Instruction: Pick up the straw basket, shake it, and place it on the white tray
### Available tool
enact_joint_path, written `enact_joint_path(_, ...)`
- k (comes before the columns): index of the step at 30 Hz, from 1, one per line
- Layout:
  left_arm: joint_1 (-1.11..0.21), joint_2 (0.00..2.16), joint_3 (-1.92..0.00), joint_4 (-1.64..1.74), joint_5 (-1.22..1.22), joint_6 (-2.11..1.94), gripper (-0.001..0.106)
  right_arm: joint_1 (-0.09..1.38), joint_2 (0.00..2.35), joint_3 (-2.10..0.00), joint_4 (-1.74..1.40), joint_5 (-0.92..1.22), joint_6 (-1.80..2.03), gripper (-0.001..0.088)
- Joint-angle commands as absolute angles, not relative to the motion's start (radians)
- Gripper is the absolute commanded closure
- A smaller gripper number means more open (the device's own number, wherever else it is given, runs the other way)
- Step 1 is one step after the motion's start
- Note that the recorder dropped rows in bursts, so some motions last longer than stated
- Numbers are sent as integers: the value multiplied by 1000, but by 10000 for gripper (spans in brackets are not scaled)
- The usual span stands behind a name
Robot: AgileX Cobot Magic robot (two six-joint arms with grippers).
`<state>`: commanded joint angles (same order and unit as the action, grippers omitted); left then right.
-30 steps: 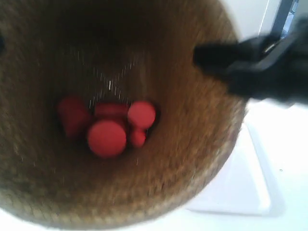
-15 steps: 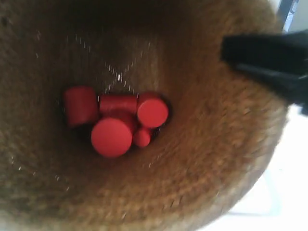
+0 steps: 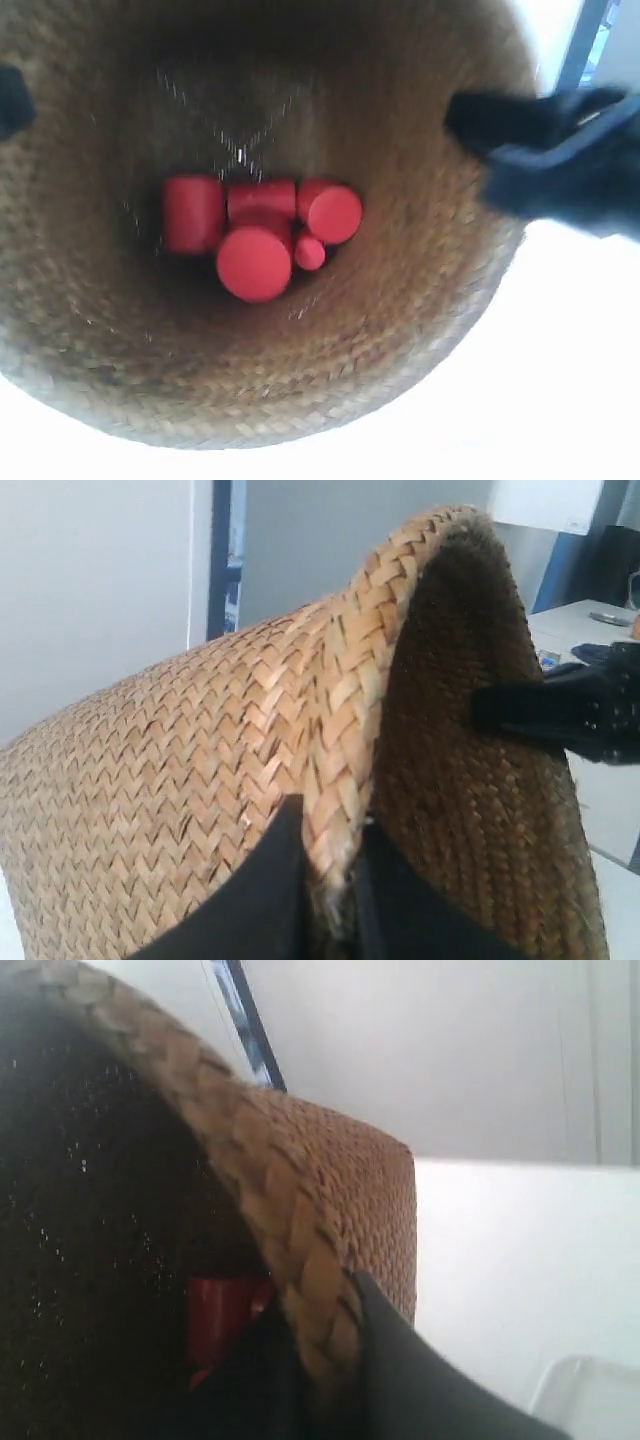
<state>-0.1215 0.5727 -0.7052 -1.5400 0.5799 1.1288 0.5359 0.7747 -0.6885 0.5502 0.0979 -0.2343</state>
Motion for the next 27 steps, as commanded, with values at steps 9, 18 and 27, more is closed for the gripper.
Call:
enact_joint_path(9, -121, 612, -698, -1476, 448, 1127, 1053, 557, 832, -615, 525, -99, -304, 868)
enact_joint_path(18, -121, 571, -703, -1328, 479, 1086, 1053, 568, 797, -644, 513, -35, -312, 868)
enact_joint_path(27, -121, 521, -748, -1300, 511, 1052, 1053, 586, 753, -729, 477, 79, -268, 868)
